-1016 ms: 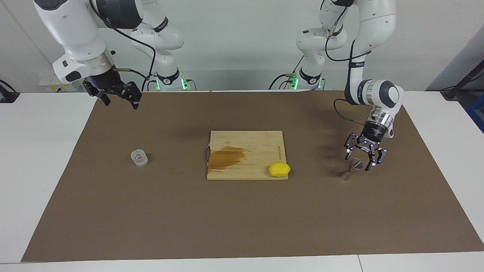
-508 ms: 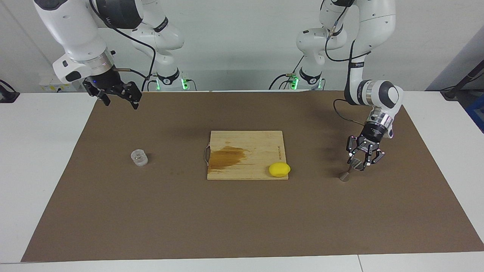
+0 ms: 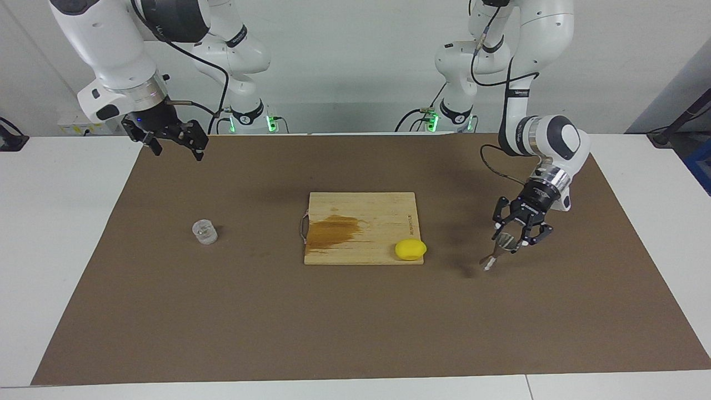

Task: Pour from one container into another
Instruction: 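Carry the metal cup with the left gripper over the wooden board, then lower the metal cup onto the board while the right gripper opens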

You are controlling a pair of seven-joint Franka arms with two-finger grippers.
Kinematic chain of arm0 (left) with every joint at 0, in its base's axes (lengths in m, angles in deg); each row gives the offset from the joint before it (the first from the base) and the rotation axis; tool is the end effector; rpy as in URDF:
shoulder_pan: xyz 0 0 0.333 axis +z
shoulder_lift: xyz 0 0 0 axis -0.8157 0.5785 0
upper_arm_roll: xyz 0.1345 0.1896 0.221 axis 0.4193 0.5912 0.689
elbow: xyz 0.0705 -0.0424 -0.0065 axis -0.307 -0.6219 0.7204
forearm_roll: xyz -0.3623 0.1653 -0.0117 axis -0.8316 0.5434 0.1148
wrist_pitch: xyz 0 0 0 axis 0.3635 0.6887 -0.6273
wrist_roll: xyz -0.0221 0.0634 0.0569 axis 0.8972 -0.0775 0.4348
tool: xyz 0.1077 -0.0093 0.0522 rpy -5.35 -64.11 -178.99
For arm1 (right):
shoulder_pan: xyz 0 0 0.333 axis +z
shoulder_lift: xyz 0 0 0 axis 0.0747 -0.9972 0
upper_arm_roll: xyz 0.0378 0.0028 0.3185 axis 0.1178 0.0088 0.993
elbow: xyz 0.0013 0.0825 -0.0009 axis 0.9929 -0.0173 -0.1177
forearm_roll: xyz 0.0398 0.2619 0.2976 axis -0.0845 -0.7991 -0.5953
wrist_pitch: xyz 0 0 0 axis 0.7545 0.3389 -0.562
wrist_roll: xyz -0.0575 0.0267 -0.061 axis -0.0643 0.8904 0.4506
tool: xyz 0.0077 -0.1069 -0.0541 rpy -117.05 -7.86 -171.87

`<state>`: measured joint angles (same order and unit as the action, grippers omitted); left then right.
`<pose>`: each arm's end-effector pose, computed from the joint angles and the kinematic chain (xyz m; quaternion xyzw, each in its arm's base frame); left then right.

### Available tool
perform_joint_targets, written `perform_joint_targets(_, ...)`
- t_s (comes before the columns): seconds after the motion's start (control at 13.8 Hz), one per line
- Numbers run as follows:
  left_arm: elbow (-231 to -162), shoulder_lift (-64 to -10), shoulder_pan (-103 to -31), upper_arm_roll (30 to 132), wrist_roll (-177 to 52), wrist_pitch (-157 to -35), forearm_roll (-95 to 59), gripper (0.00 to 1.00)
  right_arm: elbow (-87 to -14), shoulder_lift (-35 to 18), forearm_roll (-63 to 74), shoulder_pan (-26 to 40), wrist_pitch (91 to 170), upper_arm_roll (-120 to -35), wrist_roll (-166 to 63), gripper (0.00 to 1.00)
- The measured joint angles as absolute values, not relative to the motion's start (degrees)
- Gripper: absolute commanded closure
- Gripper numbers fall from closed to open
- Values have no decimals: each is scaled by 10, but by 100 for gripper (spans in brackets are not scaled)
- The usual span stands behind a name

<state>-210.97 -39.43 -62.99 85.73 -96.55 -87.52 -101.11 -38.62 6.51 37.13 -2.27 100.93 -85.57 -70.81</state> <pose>0.5788 -0.0984 0.3618 0.3496 0.7058 -0.2936 0.5418 0.5562 0.0092 0.6007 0.9958 -0.0856 -0.0296 0.0134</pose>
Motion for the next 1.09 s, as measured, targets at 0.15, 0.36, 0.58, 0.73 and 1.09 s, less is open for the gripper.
perform_joint_targets(0.15,-2110,-399,-694,855,-970,-907,-1012,100,-387,65,371,-23,1009,-856,-708,1)
perform_joint_targets(0.36,-2100,-399,-803,852,-996,-992,-1040,100,-388,65,371,-23,1010,-856,-708,1)
perform_joint_targets(0.58,-2096,-393,-897,851,-1007,-1051,-1115,100,-388,65,371,-23,1010,-856,-708,1)
perform_joint_targets(0.73,-2094,-375,-932,852,-1007,-1058,-1143,100,-388,65,371,-23,1010,-856,-708,1)
perform_joint_targets(1.09,-2041,-308,-957,854,-1007,-1059,-1162,100,-388,65,371,-24,1010,-856,-708,2)
